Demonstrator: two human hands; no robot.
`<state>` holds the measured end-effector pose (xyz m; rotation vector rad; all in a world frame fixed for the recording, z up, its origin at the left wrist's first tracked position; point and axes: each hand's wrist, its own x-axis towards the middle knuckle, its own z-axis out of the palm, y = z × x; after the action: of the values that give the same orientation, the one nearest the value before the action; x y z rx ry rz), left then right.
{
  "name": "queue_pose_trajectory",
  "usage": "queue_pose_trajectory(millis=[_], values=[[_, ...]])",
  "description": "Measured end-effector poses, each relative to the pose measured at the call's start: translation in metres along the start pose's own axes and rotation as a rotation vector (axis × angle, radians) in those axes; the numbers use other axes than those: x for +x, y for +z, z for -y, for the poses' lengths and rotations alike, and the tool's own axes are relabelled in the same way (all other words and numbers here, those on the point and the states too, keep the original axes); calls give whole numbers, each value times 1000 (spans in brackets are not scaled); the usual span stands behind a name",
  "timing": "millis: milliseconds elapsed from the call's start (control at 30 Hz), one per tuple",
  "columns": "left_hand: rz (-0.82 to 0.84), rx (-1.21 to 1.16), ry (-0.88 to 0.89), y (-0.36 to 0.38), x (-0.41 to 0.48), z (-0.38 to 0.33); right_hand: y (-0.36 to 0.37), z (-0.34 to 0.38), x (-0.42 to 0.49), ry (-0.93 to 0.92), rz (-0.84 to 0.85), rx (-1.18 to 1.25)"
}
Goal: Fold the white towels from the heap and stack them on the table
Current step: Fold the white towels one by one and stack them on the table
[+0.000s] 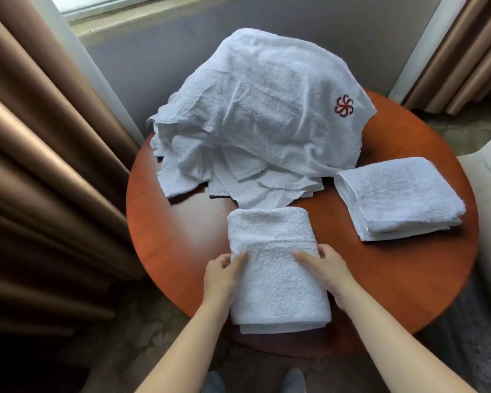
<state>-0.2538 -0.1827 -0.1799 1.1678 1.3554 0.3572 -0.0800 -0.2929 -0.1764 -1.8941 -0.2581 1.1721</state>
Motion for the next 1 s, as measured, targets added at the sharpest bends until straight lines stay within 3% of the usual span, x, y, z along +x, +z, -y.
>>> queue_pose_trajectory(millis=[67, 200, 367, 433, 500, 567, 733, 800, 933, 1000], values=[[-9, 36, -3, -1, -1, 0, 4, 3, -1, -11, -38, -47], [145, -31, -134, -2, -6, -2, 1, 2, -1, 19, 9, 80], [251, -7, -164, 2, -14, -6, -5, 3, 8, -129, -24, -26], [183, 4, -115, 5, -13, -4, -8, 4, 13, -177, -73, -208], [-16, -33, -88, 4, -5, -4, -10, 5, 14, -137, -131, -456], [-109, -117, -38, 1, 4, -7, -12, 6, 15, -8, -67, -575], [22, -75, 50, 3, 13, -16, -22, 12, 13, 127, 192, -610], [28, -44, 17, 3, 16, -14, -24, 13, 15, 39, 106, -554], [78, 97, -60, 0, 11, 6, -22, 12, 16, -277, -303, -539], [104, 249, -40, -1, 7, 18, -18, 8, 15, -313, -462, -568]])
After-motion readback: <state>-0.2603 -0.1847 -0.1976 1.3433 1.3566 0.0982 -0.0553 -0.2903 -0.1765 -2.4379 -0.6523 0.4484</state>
